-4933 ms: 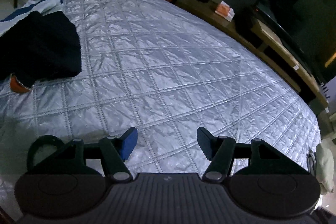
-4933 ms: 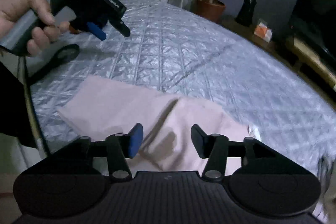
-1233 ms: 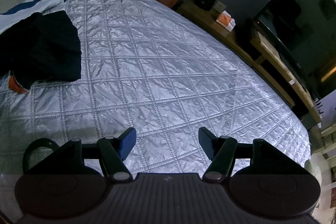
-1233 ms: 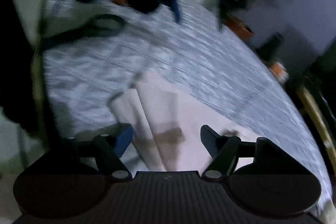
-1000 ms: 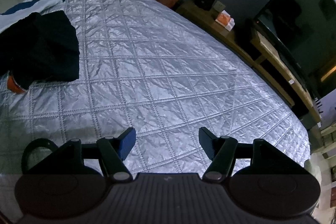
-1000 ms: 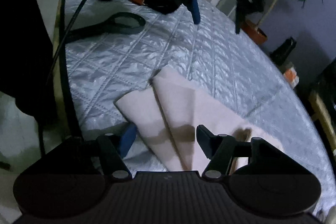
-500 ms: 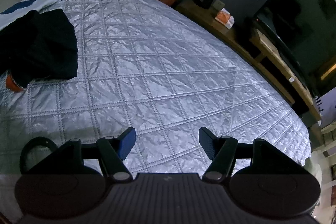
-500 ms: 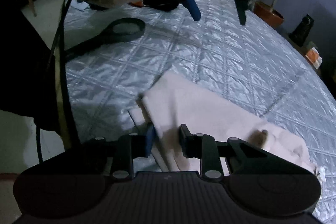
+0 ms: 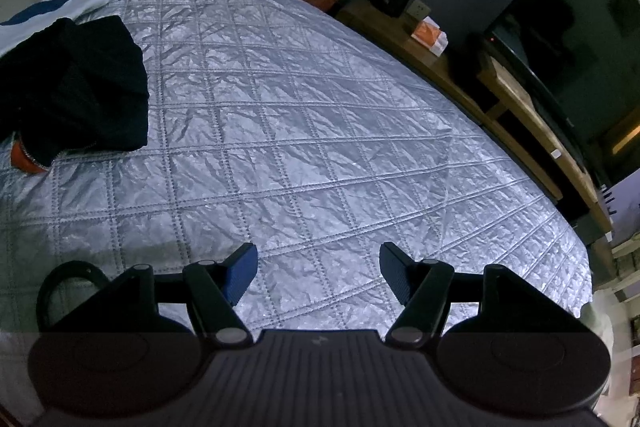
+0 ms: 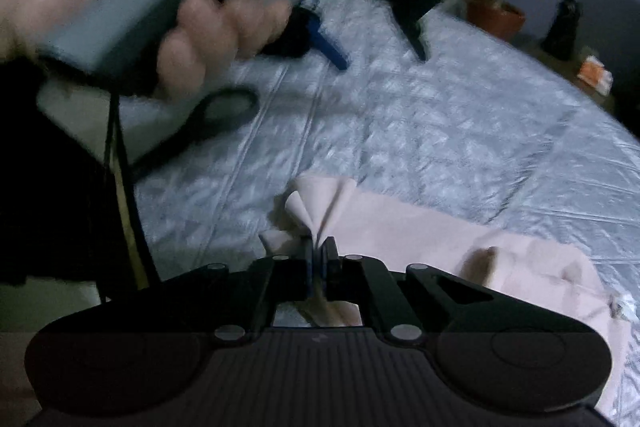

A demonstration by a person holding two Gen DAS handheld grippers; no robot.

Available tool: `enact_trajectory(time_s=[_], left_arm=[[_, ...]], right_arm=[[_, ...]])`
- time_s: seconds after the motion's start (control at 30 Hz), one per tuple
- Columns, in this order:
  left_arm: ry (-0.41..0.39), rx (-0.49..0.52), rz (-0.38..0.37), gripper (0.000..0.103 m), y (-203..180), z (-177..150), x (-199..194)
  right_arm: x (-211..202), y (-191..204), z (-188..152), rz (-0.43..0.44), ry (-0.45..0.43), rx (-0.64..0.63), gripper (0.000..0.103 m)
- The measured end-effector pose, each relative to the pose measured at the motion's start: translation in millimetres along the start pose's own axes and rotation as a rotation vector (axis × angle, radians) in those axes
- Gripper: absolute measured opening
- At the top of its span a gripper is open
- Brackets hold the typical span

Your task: Fold clothes

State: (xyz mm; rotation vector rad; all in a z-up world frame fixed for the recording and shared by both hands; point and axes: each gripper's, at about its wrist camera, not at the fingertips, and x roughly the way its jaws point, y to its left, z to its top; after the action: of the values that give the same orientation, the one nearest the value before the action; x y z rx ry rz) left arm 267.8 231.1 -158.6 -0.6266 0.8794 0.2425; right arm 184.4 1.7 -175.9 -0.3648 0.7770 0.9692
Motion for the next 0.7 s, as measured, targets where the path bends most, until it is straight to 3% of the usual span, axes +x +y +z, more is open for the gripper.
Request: enact_trajectory(time_s=[0.13,0.3,0.4,0.47,0.5,0.53,0.6,0.7], left_arm=[[0.000,0.006,-0.012,0.064,-5,-1,1],[0.004,0.022,-0.027,0.064,-14,-4,5],[0.013,0.039,-0.034,0.065,-20,-8,8],[0.024,0.056,-0.041,0.065,-27,-12,11],[0.031,0.066,-0.046,0.065,-30,-15,13],[0.038,0.077,-0.052,0.065,-33,-17,14],[0.051,0.099,-0.063,0.065,-40,-22,17],[0.075,0.138,-0.080,0.066,-52,-31,21]], right_arm=[[-48,-30,-5,-0.072,-0.180,0.213,0.005],[-114,-92,-59,-0.215,-0.456,0.733,0.005],[-119,-116,-102,-0.318,-0.466,1.012,0.006],[-107,-127,-125,-0.359,-0.383,1.129,0.010],[-100,-128,-130,-0.382,-0.325,1.156,0.020],[-97,-127,-134,-0.406,-0.286,1.179,0.024],[-105,-124,-139,-0.458,-0.294,1.209,0.049],[-122,-116,-142,-0.541,-0.316,1.204,0.053]])
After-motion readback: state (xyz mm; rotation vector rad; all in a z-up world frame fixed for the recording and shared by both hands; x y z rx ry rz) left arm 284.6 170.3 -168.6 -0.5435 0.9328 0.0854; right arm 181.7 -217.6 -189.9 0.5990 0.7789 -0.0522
